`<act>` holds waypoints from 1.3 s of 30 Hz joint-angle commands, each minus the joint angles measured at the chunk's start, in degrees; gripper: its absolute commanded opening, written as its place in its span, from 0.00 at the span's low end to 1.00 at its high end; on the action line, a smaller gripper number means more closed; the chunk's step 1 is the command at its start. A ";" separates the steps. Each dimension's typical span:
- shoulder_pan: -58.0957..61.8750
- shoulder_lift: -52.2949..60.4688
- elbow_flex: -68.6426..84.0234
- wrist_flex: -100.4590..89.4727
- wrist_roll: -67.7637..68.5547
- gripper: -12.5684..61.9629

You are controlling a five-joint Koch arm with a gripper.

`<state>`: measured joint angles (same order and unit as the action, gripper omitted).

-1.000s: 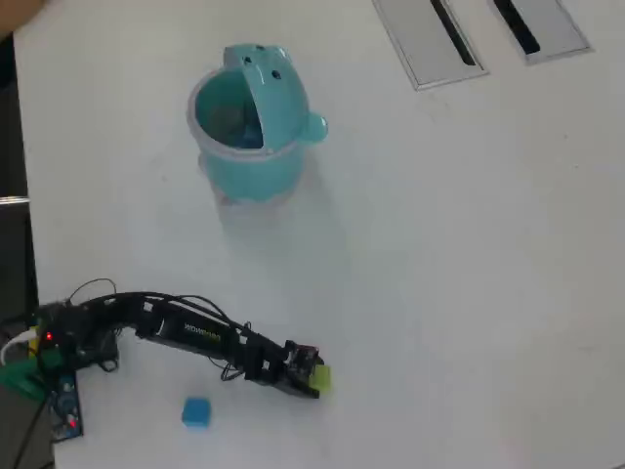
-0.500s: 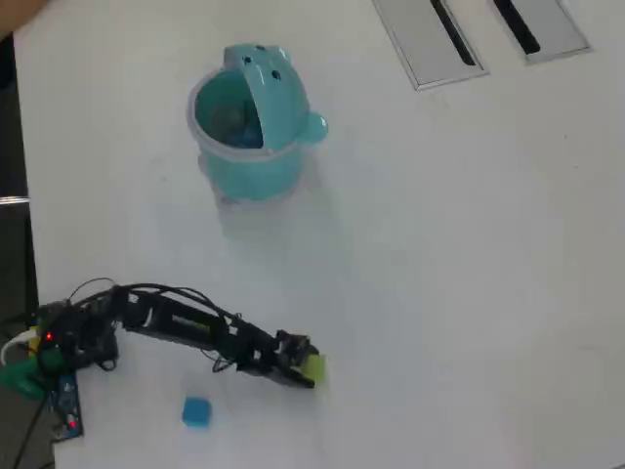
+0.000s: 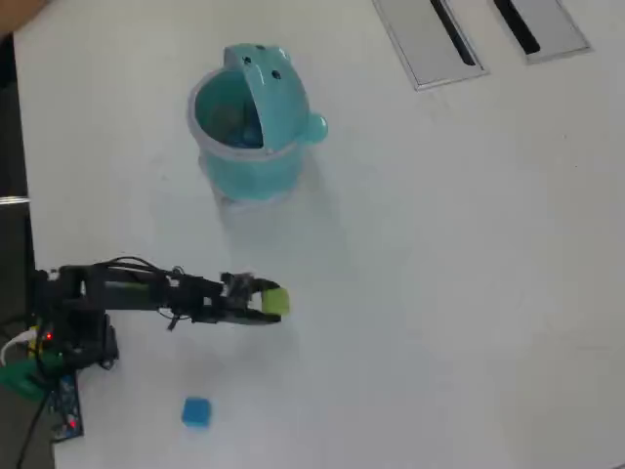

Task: Grasp RGB lego blocks and put them in the bin one by one.

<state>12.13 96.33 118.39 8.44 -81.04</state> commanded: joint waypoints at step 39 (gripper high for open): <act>-39.46 18.72 -11.60 -8.35 -5.45 0.33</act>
<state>-26.37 115.75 113.29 5.19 -84.90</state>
